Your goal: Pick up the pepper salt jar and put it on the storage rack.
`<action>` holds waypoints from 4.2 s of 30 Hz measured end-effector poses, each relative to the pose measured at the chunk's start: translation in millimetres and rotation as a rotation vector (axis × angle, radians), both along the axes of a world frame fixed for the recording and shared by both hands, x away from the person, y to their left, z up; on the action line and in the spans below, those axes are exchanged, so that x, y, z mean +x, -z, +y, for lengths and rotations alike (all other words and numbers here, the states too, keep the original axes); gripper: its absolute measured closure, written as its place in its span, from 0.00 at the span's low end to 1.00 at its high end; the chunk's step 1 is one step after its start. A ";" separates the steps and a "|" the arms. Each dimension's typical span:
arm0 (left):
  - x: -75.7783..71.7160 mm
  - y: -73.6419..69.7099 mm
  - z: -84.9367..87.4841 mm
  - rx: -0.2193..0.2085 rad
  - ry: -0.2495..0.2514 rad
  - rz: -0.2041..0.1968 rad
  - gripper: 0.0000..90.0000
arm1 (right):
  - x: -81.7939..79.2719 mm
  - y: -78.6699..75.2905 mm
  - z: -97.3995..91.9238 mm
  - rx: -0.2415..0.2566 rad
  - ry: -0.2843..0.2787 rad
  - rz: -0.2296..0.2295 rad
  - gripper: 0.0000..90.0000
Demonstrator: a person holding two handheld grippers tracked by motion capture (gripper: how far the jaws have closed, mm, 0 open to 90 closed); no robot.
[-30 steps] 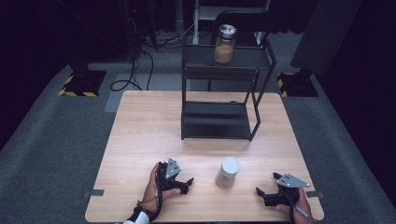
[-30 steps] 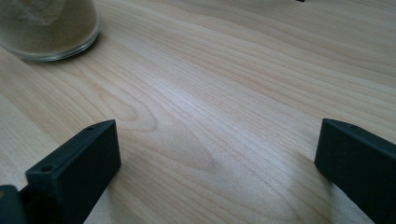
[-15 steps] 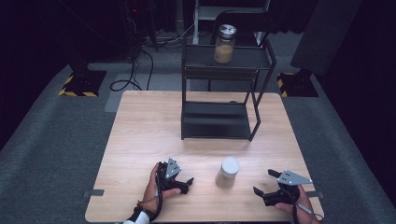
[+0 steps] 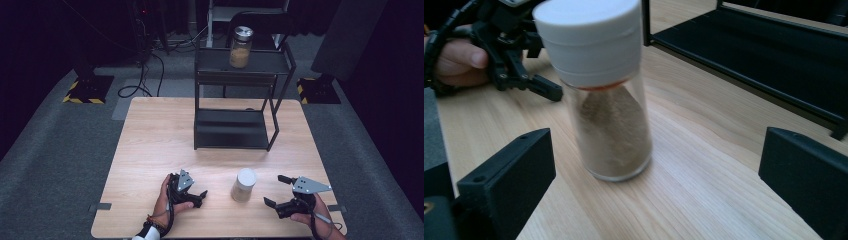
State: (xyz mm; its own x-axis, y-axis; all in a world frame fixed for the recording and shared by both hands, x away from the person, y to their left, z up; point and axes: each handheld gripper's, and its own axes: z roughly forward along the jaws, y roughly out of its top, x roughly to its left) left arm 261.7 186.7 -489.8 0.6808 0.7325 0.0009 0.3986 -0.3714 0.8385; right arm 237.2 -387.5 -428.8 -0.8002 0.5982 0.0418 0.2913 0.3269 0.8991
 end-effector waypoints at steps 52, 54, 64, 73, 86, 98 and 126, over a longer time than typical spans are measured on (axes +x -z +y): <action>-0.1 0.0 0.0 0.000 0.000 -0.001 0.02 | 23.9 29.7 59.3 0.097 -0.059 -0.077 0.37; -0.1 0.0 0.0 0.000 0.000 -0.001 0.02 | 23.1 30.5 58.9 0.095 -0.062 -0.087 0.37; -0.1 0.0 0.0 0.000 0.000 -0.001 0.02 | 19.7 23.4 59.7 0.094 -0.053 -0.070 0.38; -0.2 0.0 -0.1 0.001 0.000 -0.001 0.02 | 15.3 -7.1 51.2 0.102 0.042 -0.128 0.38; -0.4 0.0 -0.3 0.002 -0.001 -0.003 0.02 | 36.5 -66.7 44.7 0.080 0.181 -0.179 0.38; -0.5 0.0 -0.4 0.002 -0.001 -0.003 0.02 | 61.8 -118.7 50.7 0.068 0.287 -0.206 0.38; -0.2 0.0 -0.5 0.003 0.000 -0.003 0.02 | 95.0 -219.1 84.3 0.081 0.412 -0.288 0.38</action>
State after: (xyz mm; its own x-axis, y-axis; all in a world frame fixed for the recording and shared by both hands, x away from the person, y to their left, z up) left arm 261.4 186.2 -489.8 0.6806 0.7326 0.0051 0.3959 -0.3736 0.8389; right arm 332.2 -303.2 -209.7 -0.4840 0.8708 -0.0861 0.1184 0.1626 0.9796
